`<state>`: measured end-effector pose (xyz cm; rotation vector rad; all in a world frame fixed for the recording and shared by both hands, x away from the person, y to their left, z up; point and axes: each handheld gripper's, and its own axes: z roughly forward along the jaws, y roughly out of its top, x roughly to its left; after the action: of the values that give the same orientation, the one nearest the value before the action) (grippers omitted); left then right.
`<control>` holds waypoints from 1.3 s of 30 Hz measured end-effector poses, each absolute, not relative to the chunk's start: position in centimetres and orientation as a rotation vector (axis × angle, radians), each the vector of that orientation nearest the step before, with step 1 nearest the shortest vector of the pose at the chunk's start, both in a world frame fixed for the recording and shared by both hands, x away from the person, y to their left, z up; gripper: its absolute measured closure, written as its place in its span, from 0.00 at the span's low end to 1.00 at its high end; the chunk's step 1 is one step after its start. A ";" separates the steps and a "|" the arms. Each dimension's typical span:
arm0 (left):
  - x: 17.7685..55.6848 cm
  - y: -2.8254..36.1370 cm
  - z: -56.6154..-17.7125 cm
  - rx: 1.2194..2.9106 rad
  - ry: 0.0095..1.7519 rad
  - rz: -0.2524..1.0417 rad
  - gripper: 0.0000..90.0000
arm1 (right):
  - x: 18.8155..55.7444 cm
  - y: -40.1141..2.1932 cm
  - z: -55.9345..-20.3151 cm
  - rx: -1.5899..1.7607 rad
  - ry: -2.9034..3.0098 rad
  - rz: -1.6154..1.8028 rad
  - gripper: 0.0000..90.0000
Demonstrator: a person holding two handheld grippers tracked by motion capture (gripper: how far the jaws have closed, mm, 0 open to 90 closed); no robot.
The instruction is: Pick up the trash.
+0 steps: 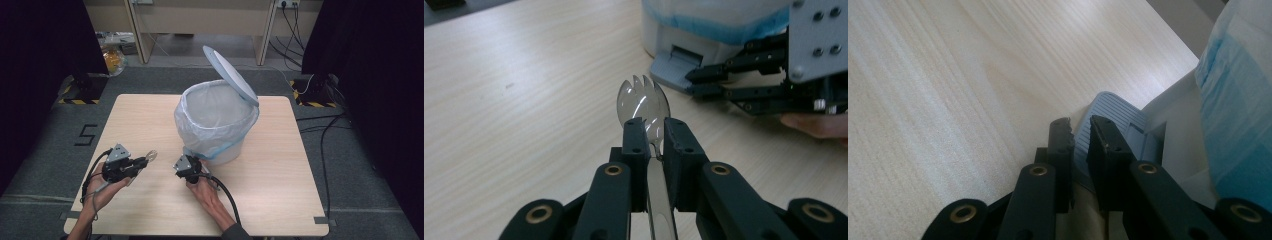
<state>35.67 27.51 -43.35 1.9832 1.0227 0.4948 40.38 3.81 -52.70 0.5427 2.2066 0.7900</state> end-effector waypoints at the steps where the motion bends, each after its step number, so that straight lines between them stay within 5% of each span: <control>1: 35.8 27.4 -43.0 1.980 1.015 0.501 0.89 | 40.4 3.8 -52.7 0.542 2.206 0.789 0.89; 39: 38.8 26.1 -35.4 1.926 0.911 0.534 0.89 | 40.3 3.9 -52.8 0.532 2.198 0.773 0.89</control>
<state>38.82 26.09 -35.37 1.9264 0.9106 0.5343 40.27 3.90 -52.75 0.5317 2.1983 0.7734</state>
